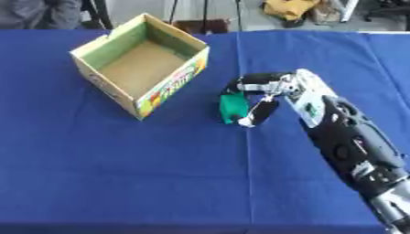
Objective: Pick up objects on the table and place them in the box.
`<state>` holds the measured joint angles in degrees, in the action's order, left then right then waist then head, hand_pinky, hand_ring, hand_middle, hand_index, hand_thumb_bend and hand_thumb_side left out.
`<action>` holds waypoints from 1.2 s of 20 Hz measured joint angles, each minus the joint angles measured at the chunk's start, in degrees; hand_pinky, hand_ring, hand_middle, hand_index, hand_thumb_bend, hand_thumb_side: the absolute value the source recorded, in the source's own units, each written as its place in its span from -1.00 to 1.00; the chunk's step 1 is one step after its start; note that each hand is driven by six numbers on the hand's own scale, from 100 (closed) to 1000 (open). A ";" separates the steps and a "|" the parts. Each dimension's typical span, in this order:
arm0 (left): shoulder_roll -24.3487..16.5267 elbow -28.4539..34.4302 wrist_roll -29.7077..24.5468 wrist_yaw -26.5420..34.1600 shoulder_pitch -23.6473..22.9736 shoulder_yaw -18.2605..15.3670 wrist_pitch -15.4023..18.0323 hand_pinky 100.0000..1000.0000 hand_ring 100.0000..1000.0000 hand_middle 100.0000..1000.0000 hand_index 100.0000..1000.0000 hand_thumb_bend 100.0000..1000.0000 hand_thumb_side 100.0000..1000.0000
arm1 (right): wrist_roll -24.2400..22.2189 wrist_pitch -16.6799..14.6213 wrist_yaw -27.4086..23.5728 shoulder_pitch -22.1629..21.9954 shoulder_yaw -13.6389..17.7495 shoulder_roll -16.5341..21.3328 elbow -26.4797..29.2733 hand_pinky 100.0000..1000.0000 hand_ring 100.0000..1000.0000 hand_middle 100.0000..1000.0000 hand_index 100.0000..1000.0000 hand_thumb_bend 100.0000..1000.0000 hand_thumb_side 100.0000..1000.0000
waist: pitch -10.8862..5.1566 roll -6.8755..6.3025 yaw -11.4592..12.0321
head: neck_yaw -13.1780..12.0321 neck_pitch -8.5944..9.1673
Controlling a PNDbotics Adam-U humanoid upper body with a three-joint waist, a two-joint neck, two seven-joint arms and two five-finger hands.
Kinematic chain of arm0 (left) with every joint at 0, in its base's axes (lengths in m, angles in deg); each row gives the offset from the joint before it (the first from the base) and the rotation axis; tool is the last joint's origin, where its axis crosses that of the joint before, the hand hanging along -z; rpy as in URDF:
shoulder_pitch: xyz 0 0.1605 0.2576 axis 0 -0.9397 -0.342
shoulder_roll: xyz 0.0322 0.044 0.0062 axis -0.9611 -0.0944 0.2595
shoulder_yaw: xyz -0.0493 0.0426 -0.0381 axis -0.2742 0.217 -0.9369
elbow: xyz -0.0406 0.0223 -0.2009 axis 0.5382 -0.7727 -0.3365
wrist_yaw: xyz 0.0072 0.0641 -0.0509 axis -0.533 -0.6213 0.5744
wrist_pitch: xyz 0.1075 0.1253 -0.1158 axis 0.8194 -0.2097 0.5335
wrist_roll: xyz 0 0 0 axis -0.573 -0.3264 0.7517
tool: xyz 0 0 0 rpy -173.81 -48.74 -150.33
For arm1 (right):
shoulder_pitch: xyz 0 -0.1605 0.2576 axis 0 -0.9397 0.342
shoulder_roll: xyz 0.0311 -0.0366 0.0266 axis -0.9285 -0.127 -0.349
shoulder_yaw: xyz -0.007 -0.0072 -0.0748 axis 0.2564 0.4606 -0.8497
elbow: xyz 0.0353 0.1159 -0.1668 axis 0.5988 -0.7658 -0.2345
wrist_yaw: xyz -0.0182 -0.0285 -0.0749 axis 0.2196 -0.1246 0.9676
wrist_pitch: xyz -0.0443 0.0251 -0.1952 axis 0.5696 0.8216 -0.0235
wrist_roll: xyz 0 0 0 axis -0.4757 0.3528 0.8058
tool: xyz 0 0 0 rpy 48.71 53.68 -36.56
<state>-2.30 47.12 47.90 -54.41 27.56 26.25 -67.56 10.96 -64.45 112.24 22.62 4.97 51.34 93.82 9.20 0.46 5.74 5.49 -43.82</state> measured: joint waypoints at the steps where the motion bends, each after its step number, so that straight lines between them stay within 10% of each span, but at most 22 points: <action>1: 0.00 0.00 0.00 0.00 0.00 0.00 0.00 -0.06 -0.13 0.07 0.19 -0.64 1.00 | 0.09 0.22 0.13 0.00 0.04 0.00 0.00 0.17 0.12 0.58 0.74 -1.00 -0.91 | 0.00 0.00 0.00 | 0.00 0.00; 7: 0.00 0.00 -0.01 0.00 0.00 0.00 0.00 -0.06 -0.13 0.07 0.19 -0.64 1.00 | 0.36 0.75 0.66 -0.01 0.18 0.00 0.00 0.15 0.10 0.58 0.74 -1.00 -0.90 | -0.01 0.00 0.00 | 0.00 0.00; 11: 0.01 0.00 -0.01 0.00 0.00 0.00 0.00 -0.06 -0.13 0.07 0.19 -0.64 1.00 | 0.70 0.87 0.80 -0.02 0.19 0.00 0.01 -0.28 -0.24 0.47 0.67 -1.00 -0.97 | -0.01 0.00 -0.01 | 0.00 0.00; 24: 0.01 0.00 -0.02 0.00 -0.01 0.00 0.00 -0.06 -0.13 0.07 0.19 -0.63 1.00 | 2.59 2.04 0.24 2.18 0.13 0.32 4.69 -0.31 -0.28 0.45 0.66 -1.00 -1.00 | -0.04 0.34 -0.20 | -0.07 0.00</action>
<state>-2.30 47.12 47.89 -54.41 27.55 26.25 -67.56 13.55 -62.40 112.48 24.80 5.09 51.66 98.50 9.16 0.80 5.54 5.42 -43.82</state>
